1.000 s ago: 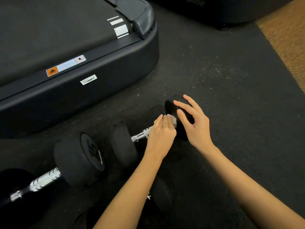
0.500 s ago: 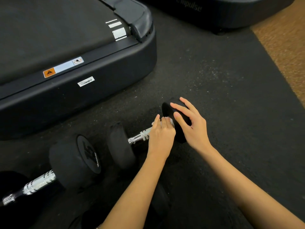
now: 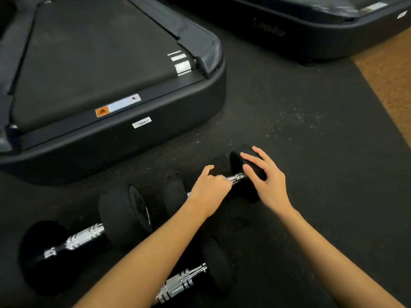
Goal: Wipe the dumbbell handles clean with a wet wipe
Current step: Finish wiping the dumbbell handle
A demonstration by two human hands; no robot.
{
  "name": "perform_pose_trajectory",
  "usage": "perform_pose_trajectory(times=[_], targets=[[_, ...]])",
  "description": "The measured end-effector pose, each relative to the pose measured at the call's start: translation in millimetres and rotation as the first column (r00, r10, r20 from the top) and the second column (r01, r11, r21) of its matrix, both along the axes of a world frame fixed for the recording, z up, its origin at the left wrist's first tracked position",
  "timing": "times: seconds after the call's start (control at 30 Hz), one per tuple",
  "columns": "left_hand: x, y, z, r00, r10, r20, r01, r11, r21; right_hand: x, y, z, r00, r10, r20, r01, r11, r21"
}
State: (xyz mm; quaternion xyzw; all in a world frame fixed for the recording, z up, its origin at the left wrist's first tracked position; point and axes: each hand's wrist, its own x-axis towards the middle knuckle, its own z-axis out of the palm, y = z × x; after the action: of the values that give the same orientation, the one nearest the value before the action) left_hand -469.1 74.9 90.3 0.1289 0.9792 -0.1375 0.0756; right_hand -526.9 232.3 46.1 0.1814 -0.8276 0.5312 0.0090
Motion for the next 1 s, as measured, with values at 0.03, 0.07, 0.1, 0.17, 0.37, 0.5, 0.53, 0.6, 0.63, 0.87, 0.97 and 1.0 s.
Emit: perform_pose_trajectory(times=[0.03, 0.07, 0.1, 0.17, 0.37, 0.5, 0.53, 0.6, 0.63, 0.87, 0.97, 1.0], targets=[[2, -5, 10, 1.0, 0.03, -0.001, -0.03, 0.997, 0.072, -1, 1, 2, 1.0, 0.009, 0.007, -0.009, 1.0, 0.021], [6, -12, 18, 0.997, 0.073, -0.01, -0.07, 0.981, 0.179, -3, 2, 4, 1.0, 0.009, 0.015, -0.01, 0.999, 0.048], [11, -20, 25, 0.99, 0.141, -0.009, -0.13, 0.933, 0.336, -4, 2, 7, 1.0, -0.002, 0.015, 0.0, 0.996, 0.088], [25, -35, 42, 0.947, 0.307, 0.096, -0.29, 0.686, 0.667, -4, -3, 17, 0.999, -0.032, -0.029, 0.037, 0.981, 0.189], [87, -74, 78, 0.678, 0.492, 0.546, -0.551, -0.152, 0.821, 28, -46, 75, 0.934, 0.333, 0.129, -0.323, 0.942, -0.091], [134, -89, 103, 0.564, 0.381, 0.733, -0.513, -0.534, 0.672, 60, -86, 98, 0.694, 0.589, 0.415, -0.564, 0.802, -0.196], [145, -92, 108, 0.572, 0.373, 0.731, -0.487, -0.563, 0.668, 69, -95, 104, 0.647, 0.619, 0.445, -0.591, 0.776, -0.221], [173, -101, 118, 0.609, 0.435, 0.663, -0.409, -0.544, 0.733, 88, -117, 116, 0.564, 0.676, 0.474, -0.637, 0.722, -0.271], [186, -104, 122, 0.616, 0.49, 0.617, -0.365, -0.517, 0.774, 97, -129, 121, 0.55, 0.687, 0.475, -0.646, 0.71, -0.28], [281, -141, 139, 0.412, 0.895, 0.167, -0.081, -0.147, 0.986, 160, -219, 169, 0.459, 0.808, 0.369, -0.784, 0.564, -0.259], [339, -172, 149, 0.243, 0.968, -0.061, -0.108, 0.089, 0.99, 205, -275, 191, 0.355, 0.889, 0.287, -0.878, 0.423, -0.225], [359, -182, 152, 0.18, 0.979, -0.098, -0.123, 0.121, 0.985, 221, -293, 198, 0.324, 0.908, 0.266, -0.898, 0.383, -0.215]])
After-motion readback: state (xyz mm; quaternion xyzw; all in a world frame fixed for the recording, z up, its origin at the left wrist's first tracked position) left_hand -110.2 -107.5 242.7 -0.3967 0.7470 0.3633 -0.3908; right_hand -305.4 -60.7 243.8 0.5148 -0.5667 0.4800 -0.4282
